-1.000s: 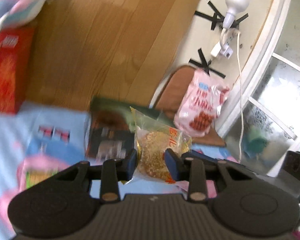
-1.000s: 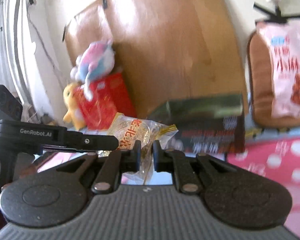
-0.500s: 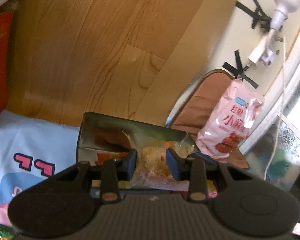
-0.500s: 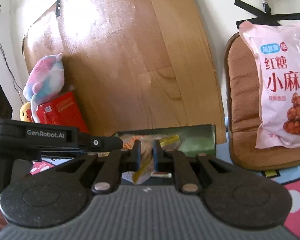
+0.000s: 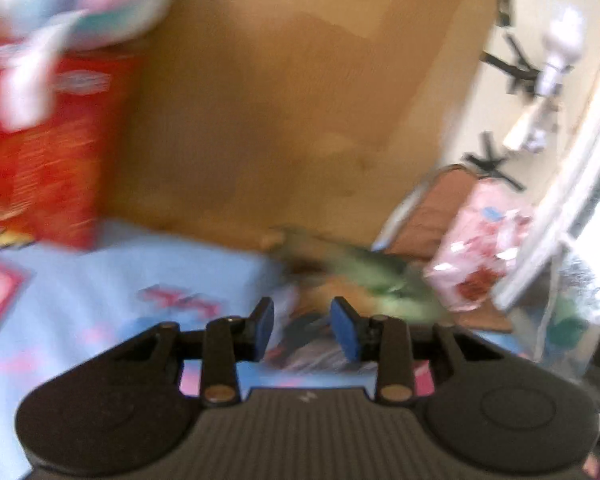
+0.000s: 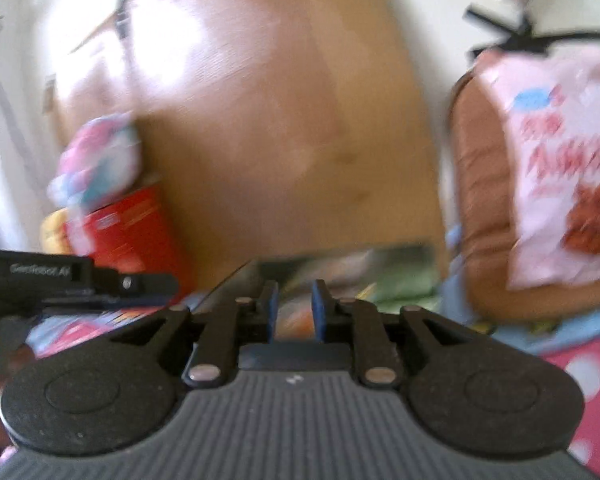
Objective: Organize snacks
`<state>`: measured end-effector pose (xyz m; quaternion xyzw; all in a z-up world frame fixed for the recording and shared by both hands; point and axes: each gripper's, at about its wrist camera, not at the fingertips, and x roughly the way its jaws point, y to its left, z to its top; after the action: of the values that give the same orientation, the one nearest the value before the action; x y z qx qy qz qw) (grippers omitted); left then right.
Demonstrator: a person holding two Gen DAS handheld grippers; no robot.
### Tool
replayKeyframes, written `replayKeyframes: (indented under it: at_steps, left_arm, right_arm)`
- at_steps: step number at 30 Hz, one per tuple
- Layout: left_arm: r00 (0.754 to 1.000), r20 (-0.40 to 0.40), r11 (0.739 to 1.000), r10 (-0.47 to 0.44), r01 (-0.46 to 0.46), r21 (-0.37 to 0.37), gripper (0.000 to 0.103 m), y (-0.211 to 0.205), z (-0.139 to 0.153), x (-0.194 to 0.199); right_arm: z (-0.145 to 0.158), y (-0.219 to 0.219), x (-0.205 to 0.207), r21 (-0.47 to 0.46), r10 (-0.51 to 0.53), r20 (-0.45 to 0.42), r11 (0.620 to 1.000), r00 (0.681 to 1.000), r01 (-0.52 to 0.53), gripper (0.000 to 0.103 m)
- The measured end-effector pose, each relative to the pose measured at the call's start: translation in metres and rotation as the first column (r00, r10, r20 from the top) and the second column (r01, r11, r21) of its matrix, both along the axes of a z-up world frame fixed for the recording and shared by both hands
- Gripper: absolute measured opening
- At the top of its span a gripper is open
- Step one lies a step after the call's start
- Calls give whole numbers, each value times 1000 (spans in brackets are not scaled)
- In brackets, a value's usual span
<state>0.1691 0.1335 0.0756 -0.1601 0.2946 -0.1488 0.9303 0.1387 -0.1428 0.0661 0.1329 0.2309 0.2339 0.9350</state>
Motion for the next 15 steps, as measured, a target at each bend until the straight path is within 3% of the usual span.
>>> replayKeyframes:
  at_steps: [3,7,9,12,15]
  left_arm:
    - [993,-69,995,95,-94,23,32,46,-19,-27]
    - [982,-128,989,140,-145,-36,32,83,-37,-54]
    - [980,-145,986,138,-149,-68,32,90,-43,-56]
    - [978,-175,983,110,-133,-127,38,93,-53,-49]
    - [981,-184,983,64,-94,-156,44,81,-62,-40]
  right_arm:
    - [-14,31,-19,2,156,-94,988,983,-157,34]
    - [-27,74,-32,25,303,-188,952,934,-304,34]
    - [-29,92,-30,16,323,-219,945,921,-328,37]
    - [-32,111,-15,-20,299,-275,948,914,-317,51]
    - [-36,127,-8,-75,294,-316,940,902,-333,53]
